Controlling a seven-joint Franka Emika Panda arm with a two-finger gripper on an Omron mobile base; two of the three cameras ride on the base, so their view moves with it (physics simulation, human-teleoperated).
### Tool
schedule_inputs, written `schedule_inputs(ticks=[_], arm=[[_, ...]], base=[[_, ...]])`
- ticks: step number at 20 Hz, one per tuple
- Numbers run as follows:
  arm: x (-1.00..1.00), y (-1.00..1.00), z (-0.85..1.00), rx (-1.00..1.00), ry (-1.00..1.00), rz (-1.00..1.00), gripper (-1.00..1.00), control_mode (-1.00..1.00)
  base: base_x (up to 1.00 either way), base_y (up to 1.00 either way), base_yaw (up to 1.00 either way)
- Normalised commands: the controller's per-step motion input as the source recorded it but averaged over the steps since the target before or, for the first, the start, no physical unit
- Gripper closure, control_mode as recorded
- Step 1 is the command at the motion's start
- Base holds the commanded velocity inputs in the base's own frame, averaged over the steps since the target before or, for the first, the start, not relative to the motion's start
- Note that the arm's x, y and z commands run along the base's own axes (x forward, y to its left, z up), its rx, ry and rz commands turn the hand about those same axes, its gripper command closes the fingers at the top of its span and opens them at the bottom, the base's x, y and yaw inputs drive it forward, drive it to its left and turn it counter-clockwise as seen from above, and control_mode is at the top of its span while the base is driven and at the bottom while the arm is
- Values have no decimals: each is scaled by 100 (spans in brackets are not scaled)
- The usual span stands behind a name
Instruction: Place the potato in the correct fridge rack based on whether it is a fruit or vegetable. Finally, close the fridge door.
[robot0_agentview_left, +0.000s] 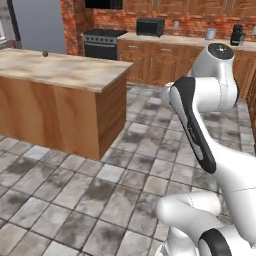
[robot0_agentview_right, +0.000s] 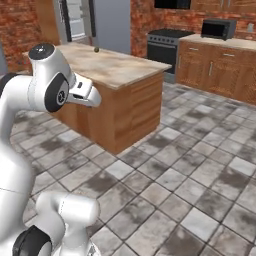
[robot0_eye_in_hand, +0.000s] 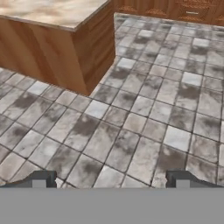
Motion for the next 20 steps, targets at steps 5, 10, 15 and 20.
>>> schedule_inputs(ticks=[5,10,15,20], arm=[[0,0,0,0,0,0,-100,100],[0,0,0,0,0,0,-100,100],[0,0,0,0,0,0,-100,100],[0,0,0,0,0,0,-100,100]], base=[[84,-100,-25],[92,-88,-22],[100,-63,-9],[100,-48,4]])
